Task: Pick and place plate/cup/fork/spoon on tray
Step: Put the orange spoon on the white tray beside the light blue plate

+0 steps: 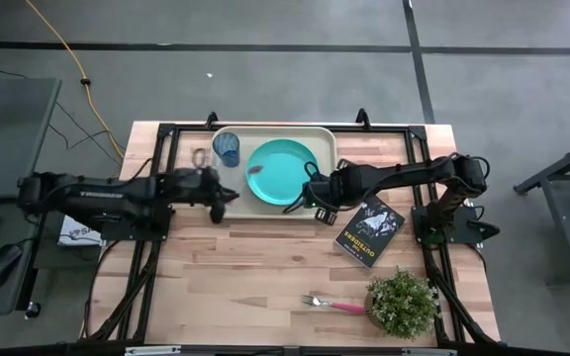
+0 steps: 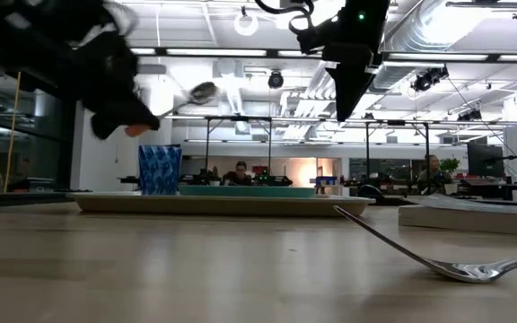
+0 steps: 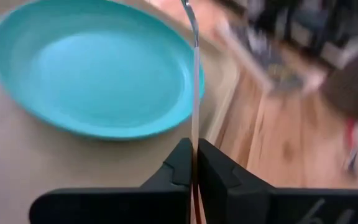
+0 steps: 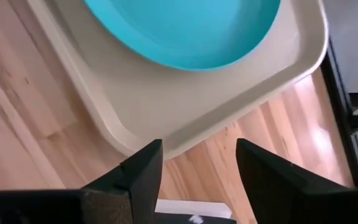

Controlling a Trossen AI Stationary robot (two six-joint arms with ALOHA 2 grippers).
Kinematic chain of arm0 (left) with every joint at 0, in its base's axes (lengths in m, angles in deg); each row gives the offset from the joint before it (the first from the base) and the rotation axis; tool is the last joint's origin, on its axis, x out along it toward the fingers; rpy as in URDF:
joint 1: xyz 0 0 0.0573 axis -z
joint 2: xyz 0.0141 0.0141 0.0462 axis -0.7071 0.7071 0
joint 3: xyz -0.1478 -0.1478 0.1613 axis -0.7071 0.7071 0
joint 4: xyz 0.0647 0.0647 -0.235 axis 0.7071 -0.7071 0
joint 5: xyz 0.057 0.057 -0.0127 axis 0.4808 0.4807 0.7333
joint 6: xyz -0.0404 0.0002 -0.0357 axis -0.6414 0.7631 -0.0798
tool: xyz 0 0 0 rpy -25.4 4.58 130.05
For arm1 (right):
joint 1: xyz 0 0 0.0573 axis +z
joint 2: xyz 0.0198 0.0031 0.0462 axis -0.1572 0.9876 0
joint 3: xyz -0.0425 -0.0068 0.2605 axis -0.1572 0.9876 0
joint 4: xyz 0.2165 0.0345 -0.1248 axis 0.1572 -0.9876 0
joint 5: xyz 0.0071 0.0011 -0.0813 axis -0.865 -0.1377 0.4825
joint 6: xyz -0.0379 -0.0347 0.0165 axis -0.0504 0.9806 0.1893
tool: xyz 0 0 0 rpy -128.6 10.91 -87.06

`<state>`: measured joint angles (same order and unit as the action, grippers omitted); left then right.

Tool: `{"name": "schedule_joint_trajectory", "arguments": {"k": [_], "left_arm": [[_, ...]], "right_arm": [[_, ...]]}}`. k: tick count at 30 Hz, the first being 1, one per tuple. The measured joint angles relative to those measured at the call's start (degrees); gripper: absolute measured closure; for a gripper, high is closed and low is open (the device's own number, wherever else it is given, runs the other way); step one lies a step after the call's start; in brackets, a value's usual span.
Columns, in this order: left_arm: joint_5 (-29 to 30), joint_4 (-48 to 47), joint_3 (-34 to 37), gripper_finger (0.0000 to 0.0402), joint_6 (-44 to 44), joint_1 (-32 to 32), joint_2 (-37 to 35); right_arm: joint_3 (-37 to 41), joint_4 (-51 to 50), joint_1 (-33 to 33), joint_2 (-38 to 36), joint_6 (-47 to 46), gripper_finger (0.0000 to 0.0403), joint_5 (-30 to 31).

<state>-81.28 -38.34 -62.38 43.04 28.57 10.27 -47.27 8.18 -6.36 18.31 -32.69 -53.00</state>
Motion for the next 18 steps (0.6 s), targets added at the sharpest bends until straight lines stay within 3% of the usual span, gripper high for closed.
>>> {"name": "schedule_joint_trajectory", "arguments": {"k": [5,8,10,13,18], "left_arm": [[3.9,19.9,16.5,0.0401,-14.6,0.7,-8.5],[9.1,17.5,16.5,0.0401,-19.1,2.7,-8.6],[11.5,20.8,16.6,0.0401,-21.0,4.5,-7.5],[15.0,24.3,16.6,0.0401,-20.1,5.7,-5.9],[18.4,20.2,13.9,0.0401,-16.4,5.0,-4.4]], "right_arm": [[0.0,0.3,0.1,0.0,0.0,0.0206,2.9],[0.0,0.9,0.0,0.0,-0.1,0.0206,5.0],[0.0,0.8,-0.2,0.0,-0.5,0.0206,5.4],[0.0,0.8,-0.4,0.0,-1.3,0.0206,6.2],[0.0,-0.2,-0.4,0.0,-1.5,0.0206,8.0]]}}
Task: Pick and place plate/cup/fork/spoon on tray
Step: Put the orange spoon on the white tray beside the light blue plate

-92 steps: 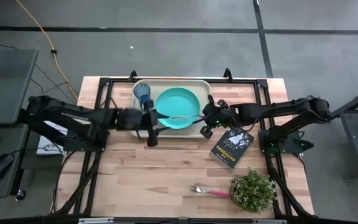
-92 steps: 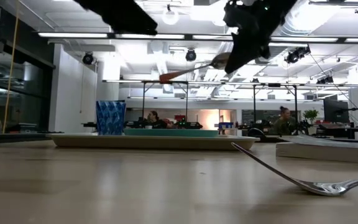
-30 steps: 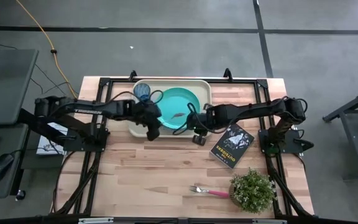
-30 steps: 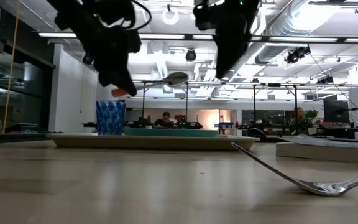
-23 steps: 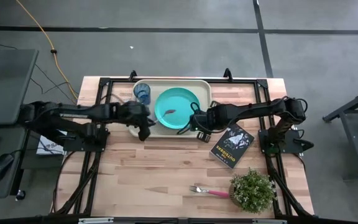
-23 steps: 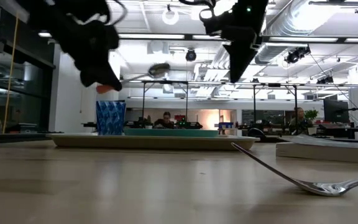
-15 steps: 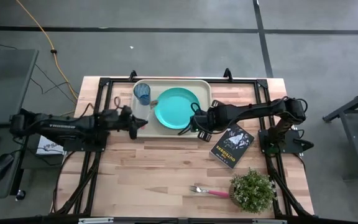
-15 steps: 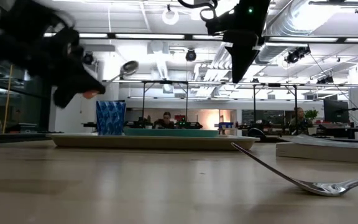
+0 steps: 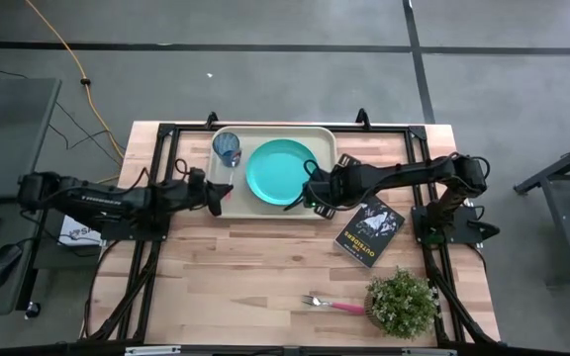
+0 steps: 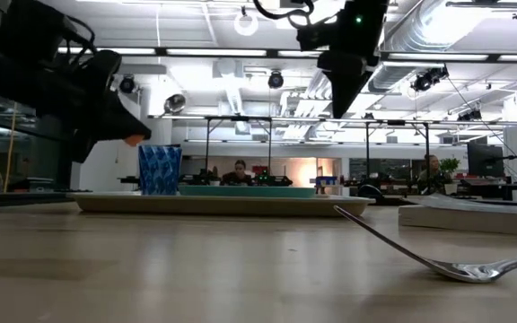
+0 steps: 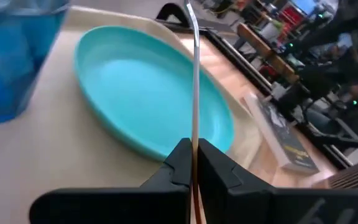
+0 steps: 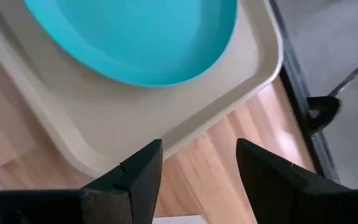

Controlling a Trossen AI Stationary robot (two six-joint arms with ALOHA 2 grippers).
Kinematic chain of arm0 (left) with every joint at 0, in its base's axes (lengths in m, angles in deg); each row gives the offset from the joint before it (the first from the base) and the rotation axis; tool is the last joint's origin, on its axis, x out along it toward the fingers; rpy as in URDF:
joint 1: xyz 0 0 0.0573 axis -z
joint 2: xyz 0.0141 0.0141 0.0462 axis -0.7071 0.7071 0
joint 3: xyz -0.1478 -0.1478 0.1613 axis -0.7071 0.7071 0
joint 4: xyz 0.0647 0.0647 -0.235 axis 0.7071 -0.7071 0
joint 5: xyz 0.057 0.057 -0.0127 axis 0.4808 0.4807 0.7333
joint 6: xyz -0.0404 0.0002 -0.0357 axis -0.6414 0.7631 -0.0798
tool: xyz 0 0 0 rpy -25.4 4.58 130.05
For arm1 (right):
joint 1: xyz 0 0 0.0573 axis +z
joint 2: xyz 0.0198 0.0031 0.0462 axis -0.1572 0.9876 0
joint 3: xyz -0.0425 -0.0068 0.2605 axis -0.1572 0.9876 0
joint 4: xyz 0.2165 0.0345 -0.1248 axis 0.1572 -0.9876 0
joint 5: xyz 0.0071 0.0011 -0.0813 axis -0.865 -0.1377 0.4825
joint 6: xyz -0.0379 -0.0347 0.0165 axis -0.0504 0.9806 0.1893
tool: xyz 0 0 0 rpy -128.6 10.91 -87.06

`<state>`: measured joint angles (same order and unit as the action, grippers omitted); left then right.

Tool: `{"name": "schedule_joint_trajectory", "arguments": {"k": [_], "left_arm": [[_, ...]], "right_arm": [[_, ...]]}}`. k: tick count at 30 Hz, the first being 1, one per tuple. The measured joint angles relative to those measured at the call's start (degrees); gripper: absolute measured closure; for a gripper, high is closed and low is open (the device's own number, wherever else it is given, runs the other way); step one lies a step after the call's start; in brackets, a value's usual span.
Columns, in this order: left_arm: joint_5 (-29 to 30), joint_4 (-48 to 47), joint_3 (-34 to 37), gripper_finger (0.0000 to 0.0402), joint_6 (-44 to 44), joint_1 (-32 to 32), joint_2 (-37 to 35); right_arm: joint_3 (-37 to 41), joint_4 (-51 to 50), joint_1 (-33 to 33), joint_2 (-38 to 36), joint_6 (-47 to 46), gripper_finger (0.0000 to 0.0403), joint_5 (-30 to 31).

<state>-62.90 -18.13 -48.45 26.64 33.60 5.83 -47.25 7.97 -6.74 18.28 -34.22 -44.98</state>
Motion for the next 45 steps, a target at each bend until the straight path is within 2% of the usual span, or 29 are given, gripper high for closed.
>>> {"name": "schedule_joint_trajectory", "arguments": {"k": [8,10,13,15,17,20,23,26,29,33,38,45], "left_arm": [[-4.6,0.5,-8.5,0.0401,8.9,-0.4,4.0],[-5.2,2.2,-9.2,0.0401,10.6,-0.6,4.9],[-5.6,7.0,-9.1,0.0401,13.0,-0.6,6.4],[-6.8,11.4,-9.1,0.0401,16.0,-0.7,7.9],[-10.0,18.5,-9.1,0.0401,18.8,-1.2,10.2],[-16.0,29.4,-9.1,0.0401,21.0,-2.8,15.2],[-18.4,37.4,-9.1,0.0401,20.6,-4.2,21.1],[-18.6,43.7,-9.1,0.0401,18.8,-4.3,27.9],[-19.7,50.8,-9.3,0.0402,17.0,-3.2,34.8],[-20.7,57.6,-11.8,0.0401,15.2,-1.5,41.4],[-21.2,57.7,-16.2,0.0401,17.7,1.1,46.5],[-21.4,57.4,-17.6,0.0401,20.0,2.6,47.8]], "right_arm": [[1.2,-6.1,0.0,-1.1,-1.4,0.0206,3.7],[5.1,-5.0,0.0,-4.3,-2.1,0.0206,3.4],[15.0,0.0,0.0,-11.6,-4.1,0.0206,0.9],[22.0,6.6,0.0,-18.0,-5.6,0.0206,-2.0],[28.3,17.9,0.0,-24.0,-5.7,0.0206,-6.3],[36.2,42.0,0.0,-30.7,-0.8,0.0206,-14.3],[42.3,68.0,0.0,-33.2,7.6,0.0206,-19.7],[45.7,88.4,0.0,-31.6,16.2,0.0206,-20.9],[45.7,97.6,-0.5,-27.1,22.6,0.0206,-21.2],[43.2,103.5,-1.9,-18.7,23.3,0.0206,-22.1],[38.6,105.7,-3.5,-10.0,22.1,0.0206,-22.1],[35.3,106.3,-3.7,-8.6,22.4,0.0206,-24.4]]}}
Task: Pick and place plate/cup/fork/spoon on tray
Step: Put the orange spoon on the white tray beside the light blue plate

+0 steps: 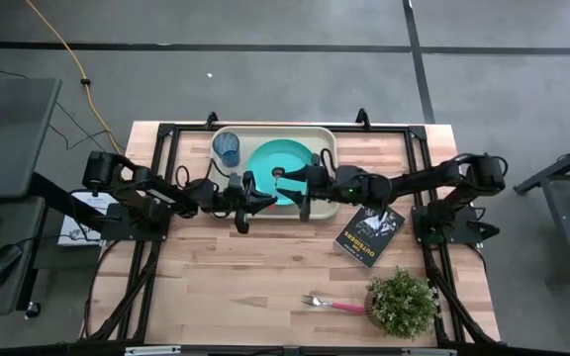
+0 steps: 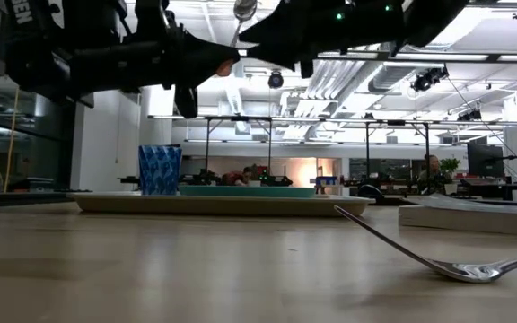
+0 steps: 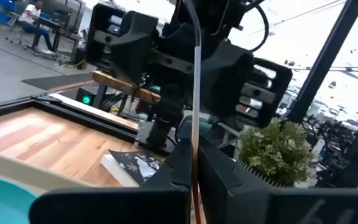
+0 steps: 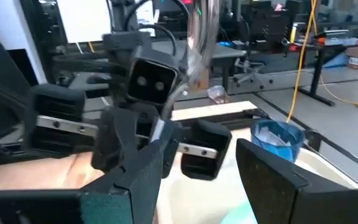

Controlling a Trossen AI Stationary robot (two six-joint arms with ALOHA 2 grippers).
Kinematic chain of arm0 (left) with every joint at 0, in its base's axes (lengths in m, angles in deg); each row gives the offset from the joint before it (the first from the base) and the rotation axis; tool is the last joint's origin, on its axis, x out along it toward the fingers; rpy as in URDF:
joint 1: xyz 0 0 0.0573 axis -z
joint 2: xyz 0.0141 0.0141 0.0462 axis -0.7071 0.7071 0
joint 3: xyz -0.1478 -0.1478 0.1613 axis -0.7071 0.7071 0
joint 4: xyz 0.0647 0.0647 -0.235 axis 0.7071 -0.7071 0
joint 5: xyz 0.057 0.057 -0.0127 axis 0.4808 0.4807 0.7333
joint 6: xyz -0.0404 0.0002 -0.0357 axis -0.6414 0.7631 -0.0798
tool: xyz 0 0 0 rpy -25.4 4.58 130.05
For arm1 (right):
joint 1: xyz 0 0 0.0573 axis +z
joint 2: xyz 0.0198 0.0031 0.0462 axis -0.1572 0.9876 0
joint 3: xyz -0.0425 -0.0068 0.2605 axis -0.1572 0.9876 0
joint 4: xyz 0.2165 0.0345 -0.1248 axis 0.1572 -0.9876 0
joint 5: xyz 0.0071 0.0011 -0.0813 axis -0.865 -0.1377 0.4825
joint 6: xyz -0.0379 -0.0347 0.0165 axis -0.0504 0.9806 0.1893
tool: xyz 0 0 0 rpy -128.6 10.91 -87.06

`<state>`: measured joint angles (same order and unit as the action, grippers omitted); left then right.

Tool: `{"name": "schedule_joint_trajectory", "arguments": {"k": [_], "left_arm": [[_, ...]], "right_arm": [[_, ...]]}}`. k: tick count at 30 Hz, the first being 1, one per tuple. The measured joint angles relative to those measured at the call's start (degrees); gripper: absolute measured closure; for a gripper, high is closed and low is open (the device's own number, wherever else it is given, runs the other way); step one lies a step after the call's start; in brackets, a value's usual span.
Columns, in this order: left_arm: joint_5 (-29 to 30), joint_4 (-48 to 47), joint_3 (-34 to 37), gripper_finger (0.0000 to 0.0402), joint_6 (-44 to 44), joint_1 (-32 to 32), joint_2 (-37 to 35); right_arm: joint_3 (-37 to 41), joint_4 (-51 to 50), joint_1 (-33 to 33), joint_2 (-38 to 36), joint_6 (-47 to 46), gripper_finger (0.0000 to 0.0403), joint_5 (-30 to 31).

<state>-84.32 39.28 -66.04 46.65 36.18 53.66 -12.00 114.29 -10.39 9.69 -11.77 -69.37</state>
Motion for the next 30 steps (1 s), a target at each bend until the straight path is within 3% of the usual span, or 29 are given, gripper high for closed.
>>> {"name": "schedule_joint_trajectory", "arguments": {"k": [15,19,25,30], "left_arm": [[2.4,0.0,0.0,0.0401,1.1,1.8,0.0],[3.2,0.0,0.0,0.0402,1.1,1.8,0.0],[3.3,-0.3,0.0,0.0401,1.1,1.8,0.0],[3.3,-1.8,0.0,0.0401,3.9,1.8,0.0]], "right_arm": [[0.0,11.3,1.0,-0.6,0.3,0.0211,1.7],[0.0,11.2,1.0,-0.6,0.7,0.0255,3.7],[0.0,10.9,1.0,-0.6,0.3,0.0387,5.1],[0.0,8.7,1.0,-1.2,0.6,0.0390,5.2]]}}
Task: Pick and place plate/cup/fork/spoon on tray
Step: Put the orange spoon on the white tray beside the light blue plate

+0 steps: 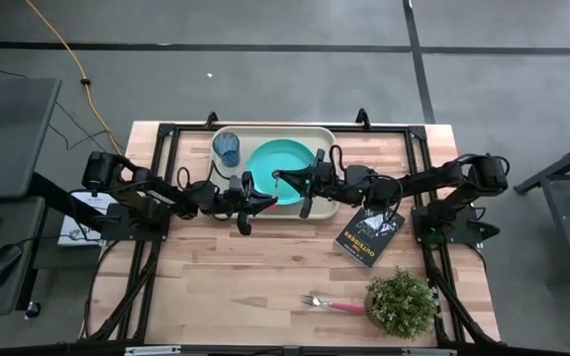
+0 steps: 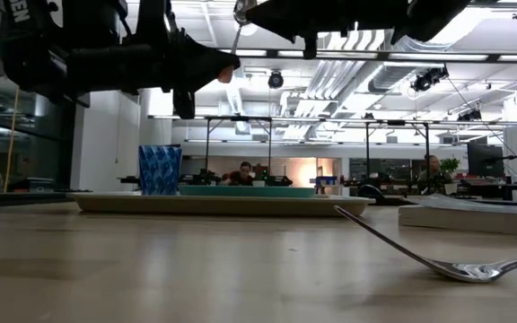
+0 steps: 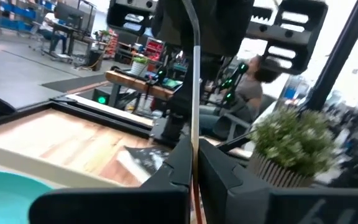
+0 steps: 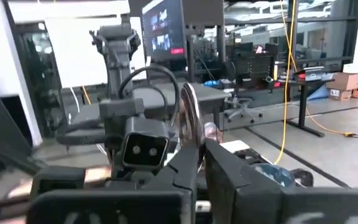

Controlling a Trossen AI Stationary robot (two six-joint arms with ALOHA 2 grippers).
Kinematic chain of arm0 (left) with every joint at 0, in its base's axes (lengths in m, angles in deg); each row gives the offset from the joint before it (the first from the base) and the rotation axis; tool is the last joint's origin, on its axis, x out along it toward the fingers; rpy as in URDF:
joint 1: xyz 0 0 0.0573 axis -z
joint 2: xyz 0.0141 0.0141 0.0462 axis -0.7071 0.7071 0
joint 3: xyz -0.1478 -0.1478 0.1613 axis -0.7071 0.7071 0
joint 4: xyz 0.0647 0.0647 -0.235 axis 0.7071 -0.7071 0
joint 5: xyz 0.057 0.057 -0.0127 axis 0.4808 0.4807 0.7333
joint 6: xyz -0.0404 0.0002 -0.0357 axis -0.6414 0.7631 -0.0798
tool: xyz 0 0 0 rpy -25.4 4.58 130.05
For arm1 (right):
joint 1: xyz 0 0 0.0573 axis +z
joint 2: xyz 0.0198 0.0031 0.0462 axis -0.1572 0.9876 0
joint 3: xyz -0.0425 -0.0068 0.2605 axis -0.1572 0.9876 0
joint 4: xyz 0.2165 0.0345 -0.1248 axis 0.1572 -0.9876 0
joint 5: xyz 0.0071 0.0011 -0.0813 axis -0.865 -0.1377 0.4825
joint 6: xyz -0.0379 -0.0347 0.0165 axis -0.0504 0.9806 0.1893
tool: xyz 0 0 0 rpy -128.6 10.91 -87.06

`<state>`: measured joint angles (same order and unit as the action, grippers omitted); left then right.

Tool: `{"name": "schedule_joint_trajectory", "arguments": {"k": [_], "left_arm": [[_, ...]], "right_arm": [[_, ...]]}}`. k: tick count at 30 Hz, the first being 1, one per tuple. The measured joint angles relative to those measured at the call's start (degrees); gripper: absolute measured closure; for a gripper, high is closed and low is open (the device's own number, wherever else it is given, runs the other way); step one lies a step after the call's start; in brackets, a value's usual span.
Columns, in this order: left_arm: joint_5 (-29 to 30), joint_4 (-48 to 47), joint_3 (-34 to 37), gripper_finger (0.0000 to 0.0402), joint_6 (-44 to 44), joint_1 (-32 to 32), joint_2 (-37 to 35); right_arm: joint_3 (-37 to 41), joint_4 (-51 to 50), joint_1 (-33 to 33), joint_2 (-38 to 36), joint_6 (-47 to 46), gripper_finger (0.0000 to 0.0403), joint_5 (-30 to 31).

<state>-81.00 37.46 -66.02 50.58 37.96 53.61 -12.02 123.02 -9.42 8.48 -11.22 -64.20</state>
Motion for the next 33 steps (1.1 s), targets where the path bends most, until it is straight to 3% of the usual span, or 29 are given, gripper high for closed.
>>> {"name": "schedule_joint_trajectory", "arguments": {"k": [4,9,16,21,27,33], "left_arm": [[0.2,-1.3,0.0,0.0390,3.1,-0.2,0.0],[-0.3,-2.7,0.0,0.0345,3.3,-1.4,-1.1],[-0.3,-3.6,0.0,0.0263,4.2,-1.8,-2.3],[0.0,-4.2,-0.5,0.0222,10.2,0.3,-2.3],[2.4,-5.5,-2.0,0.0212,18.6,4.4,-2.3],[11.2,-12.5,-3.3,0.0212,23.1,6.2,-2.3]], "right_arm": [[-0.2,-11.6,0.1,-4.9,1.0,0.0397,1.9],[-2.0,-31.0,0.0,-11.9,-1.1,0.0400,6.7],[-2.0,-41.6,0.4,-14.5,-5.1,0.0402,8.0],[-1.7,-38.4,0.6,-7.9,-8.3,0.0402,5.1],[-1.7,-30.1,1.7,-1.2,-8.2,0.0403,1.9],[-1.7,-29.3,3.6,-1.2,-8.1,0.0403,2.5]]}}
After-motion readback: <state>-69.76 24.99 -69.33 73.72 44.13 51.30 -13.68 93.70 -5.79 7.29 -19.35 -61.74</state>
